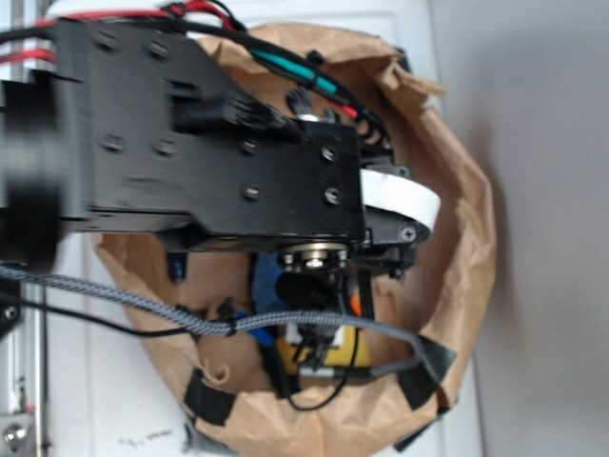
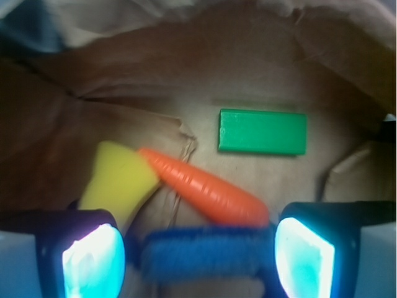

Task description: Grab the carrot.

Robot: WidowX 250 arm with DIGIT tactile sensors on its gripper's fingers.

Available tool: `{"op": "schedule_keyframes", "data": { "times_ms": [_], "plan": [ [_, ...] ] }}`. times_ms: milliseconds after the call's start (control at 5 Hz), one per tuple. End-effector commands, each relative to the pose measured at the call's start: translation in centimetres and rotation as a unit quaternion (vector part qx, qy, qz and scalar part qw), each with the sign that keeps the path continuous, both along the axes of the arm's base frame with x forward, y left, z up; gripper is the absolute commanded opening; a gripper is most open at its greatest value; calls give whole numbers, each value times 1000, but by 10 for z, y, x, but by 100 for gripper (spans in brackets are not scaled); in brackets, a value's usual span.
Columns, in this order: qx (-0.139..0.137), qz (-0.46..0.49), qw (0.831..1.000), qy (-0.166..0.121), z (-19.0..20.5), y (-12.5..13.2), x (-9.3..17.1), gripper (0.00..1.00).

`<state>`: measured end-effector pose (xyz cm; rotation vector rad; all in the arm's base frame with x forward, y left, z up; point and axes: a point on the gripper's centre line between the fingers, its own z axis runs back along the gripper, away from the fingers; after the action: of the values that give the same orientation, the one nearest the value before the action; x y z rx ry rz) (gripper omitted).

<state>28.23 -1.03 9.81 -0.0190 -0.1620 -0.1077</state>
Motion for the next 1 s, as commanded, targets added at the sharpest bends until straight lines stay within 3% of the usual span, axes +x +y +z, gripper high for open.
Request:
{"op": "schedule_keyframes", "data": {
  "times_ms": [0,200,400,600,800],
  "plan": [
    [29,-8,999,-13,-12,0,11,100],
    [51,-18,998,-22,-28,-6,7,100],
    [59,-47,997,-6,-42,-19,2,100],
    [60,-95,994,14,-53,-29,-15,100],
    [48,-142,989,6,-62,-33,-33,100]
  ]
}}
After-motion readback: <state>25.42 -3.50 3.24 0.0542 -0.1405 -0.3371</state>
